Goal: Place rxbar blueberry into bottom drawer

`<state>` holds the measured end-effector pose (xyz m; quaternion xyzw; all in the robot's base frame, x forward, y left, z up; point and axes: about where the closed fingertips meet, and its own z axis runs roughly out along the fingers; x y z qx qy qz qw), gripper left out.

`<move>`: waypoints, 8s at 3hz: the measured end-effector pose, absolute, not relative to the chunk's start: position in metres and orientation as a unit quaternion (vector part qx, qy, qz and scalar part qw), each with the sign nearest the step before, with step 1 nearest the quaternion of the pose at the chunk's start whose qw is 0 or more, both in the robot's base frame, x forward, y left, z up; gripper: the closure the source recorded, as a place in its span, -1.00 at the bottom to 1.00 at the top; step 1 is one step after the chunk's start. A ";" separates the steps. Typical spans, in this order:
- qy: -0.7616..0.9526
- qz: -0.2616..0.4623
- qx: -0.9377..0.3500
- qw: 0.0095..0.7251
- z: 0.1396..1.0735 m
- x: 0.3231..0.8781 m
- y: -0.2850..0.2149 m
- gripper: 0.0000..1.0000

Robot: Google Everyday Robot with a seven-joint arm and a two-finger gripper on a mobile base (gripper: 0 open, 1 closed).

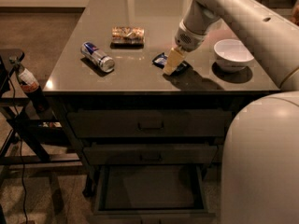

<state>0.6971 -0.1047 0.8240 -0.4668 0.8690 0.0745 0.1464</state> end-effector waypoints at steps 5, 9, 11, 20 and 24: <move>0.861 0.070 -0.487 0.130 0.837 0.649 -0.101 1.00; 0.892 0.099 -0.429 0.106 0.830 0.543 -0.132 1.00; 0.900 0.103 -0.415 0.089 0.827 0.520 -0.139 1.00; 0.934 0.252 -0.245 -0.069 0.602 0.407 -0.129 1.00; 0.962 0.265 -0.056 -0.020 0.501 0.399 -0.116 1.00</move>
Offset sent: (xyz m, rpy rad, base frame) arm 0.0000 0.0000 0.0000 0.0000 0.0000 0.0000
